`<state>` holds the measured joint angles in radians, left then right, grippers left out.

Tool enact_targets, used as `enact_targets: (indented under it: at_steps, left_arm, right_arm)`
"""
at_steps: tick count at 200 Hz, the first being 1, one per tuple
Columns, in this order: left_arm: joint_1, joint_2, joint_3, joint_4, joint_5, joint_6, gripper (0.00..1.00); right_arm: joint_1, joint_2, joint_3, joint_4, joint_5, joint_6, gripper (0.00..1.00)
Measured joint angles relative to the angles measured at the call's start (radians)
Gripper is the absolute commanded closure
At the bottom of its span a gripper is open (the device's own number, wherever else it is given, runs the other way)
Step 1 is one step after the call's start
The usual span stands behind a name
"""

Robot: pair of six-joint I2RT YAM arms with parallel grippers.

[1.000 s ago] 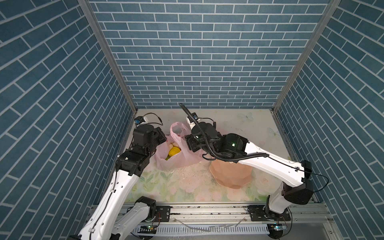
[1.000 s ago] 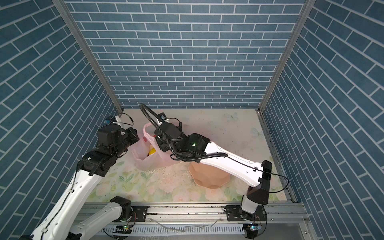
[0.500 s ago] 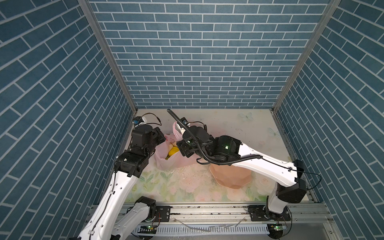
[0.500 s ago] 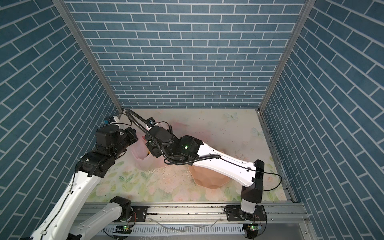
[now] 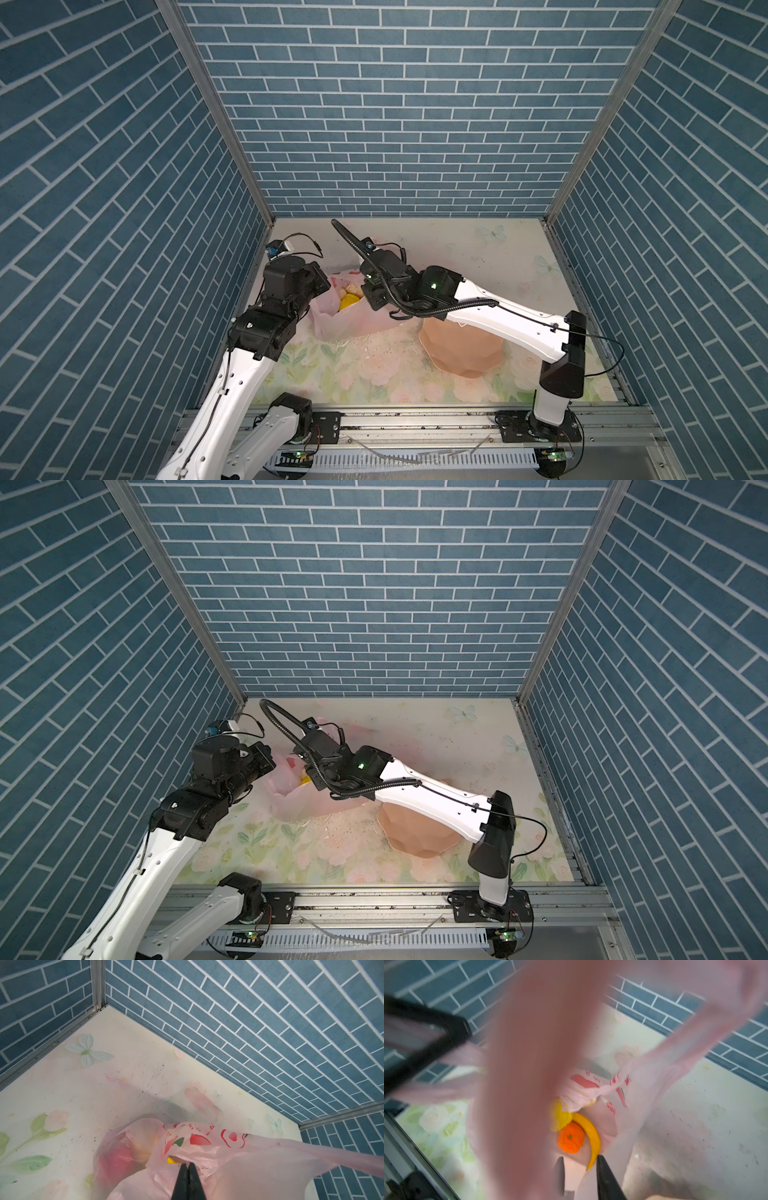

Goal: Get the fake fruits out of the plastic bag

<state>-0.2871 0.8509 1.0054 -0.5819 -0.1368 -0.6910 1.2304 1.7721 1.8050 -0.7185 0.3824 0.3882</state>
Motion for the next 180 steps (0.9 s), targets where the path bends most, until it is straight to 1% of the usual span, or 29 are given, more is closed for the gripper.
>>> enact_targets:
  at_steps: [29,52,96,123,148,155,169,180]
  left_arm:
    - [0.0,-0.051,-0.061,-0.062,-0.013,-0.012,1.0]
    - [0.001,-0.1,-0.132,-0.098,-0.02,-0.033,1.0]
    - [0.001,-0.167,-0.282,-0.15,-0.047,-0.084,1.0]
    - [0.001,-0.169,-0.318,-0.161,-0.076,-0.106,1.0]
    - [0.007,-0.14,-0.325,-0.156,-0.087,-0.113,1.0]
    - [0.008,-0.13,-0.325,-0.152,-0.086,-0.114,0.88]
    - [0.009,-0.116,-0.314,-0.157,-0.078,-0.114,0.57]
    - [0.01,-0.114,-0.291,-0.165,-0.066,-0.105,0.41]
  right_arm:
    - [0.012,-0.144,-0.233,-0.01,-0.026,0.078,0.85]
    - [0.015,-0.218,-0.359,-0.004,-0.05,0.136,0.85]
    - [0.015,-0.232,-0.517,0.06,-0.093,0.195,0.86]
    - [0.006,-0.231,-0.563,0.103,-0.114,0.211,0.87]
    - [-0.014,-0.231,-0.605,0.142,-0.132,0.215,0.87]
    - [-0.021,-0.231,-0.61,0.146,-0.137,0.215,0.87]
    - [-0.028,-0.232,-0.609,0.159,-0.143,0.214,0.87]
    - [-0.032,-0.233,-0.607,0.166,-0.145,0.212,0.87]
